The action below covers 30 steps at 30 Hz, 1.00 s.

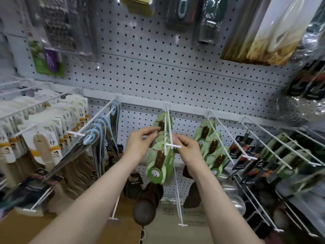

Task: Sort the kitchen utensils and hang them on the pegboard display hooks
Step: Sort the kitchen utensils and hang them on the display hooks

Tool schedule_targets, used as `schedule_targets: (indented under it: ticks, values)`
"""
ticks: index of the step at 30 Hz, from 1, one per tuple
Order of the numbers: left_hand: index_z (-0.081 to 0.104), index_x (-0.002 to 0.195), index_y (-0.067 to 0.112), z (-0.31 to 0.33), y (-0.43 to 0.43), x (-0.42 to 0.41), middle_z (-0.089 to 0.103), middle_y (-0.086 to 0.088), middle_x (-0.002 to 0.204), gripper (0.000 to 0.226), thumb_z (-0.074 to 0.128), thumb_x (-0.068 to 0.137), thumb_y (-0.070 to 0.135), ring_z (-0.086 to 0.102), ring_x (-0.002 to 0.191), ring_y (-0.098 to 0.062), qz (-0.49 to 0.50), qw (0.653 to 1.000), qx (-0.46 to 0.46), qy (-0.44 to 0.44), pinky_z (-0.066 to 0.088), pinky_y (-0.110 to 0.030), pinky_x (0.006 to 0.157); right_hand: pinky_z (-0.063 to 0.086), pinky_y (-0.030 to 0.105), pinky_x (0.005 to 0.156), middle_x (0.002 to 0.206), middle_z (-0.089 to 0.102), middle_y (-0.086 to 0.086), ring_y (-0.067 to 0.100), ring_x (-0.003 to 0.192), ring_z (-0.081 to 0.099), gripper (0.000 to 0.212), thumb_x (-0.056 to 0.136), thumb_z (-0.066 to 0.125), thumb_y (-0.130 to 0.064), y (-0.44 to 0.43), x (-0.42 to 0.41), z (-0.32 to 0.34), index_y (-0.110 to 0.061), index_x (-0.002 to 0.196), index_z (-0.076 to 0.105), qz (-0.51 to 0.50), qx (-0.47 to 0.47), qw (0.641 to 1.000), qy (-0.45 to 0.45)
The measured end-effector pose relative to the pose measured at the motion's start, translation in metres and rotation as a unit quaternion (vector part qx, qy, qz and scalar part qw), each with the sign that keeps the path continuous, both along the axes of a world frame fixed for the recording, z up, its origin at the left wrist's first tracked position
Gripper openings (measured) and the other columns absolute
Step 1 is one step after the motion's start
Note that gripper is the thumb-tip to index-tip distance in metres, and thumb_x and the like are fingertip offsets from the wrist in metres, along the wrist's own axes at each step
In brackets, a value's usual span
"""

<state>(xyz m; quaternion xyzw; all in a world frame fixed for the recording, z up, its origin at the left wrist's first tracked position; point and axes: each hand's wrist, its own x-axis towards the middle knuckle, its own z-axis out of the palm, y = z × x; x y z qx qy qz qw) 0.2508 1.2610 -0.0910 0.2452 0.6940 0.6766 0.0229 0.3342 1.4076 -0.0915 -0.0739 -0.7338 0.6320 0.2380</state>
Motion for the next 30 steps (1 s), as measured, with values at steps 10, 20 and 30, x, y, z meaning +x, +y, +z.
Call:
schedule_targets:
  ticks: [10,20,30]
  values:
    - [0.071,0.079,0.036,0.002,0.007,-0.016,0.07,0.003,0.091,0.018,0.073,0.083,0.019,0.064,0.082,-0.015,0.037,0.998,-0.037,0.039,0.056,-0.034,0.074,0.057,0.034,0.085,0.09,0.077,0.004,0.018,0.086,0.071,0.01,0.09,0.069,-0.011,0.005,-0.02,-0.004,-0.011,0.094,0.077,-0.029,-0.015,0.999,0.009]
    - [0.069,0.092,0.026,0.006,0.021,-0.025,0.07,0.0,0.086,0.012,0.067,0.088,0.015,0.07,0.074,-0.016,0.045,0.999,-0.015,-0.001,0.06,-0.032,0.072,0.058,0.043,0.086,0.091,0.075,0.01,0.027,0.086,0.071,0.011,0.087,0.072,-0.014,0.012,-0.044,-0.001,-0.006,0.096,0.074,-0.078,-0.025,0.997,-0.011]
    - [0.071,0.09,0.015,-0.014,-0.01,0.007,0.071,0.003,0.087,0.01,0.063,0.088,0.008,0.064,0.079,0.002,-0.05,0.997,0.014,0.05,0.049,-0.011,0.075,0.05,0.03,0.083,0.087,0.071,0.0,0.016,0.086,0.063,0.009,0.085,0.07,-0.031,-0.002,0.004,-0.018,-0.025,0.087,0.075,0.011,-0.001,0.999,0.042]
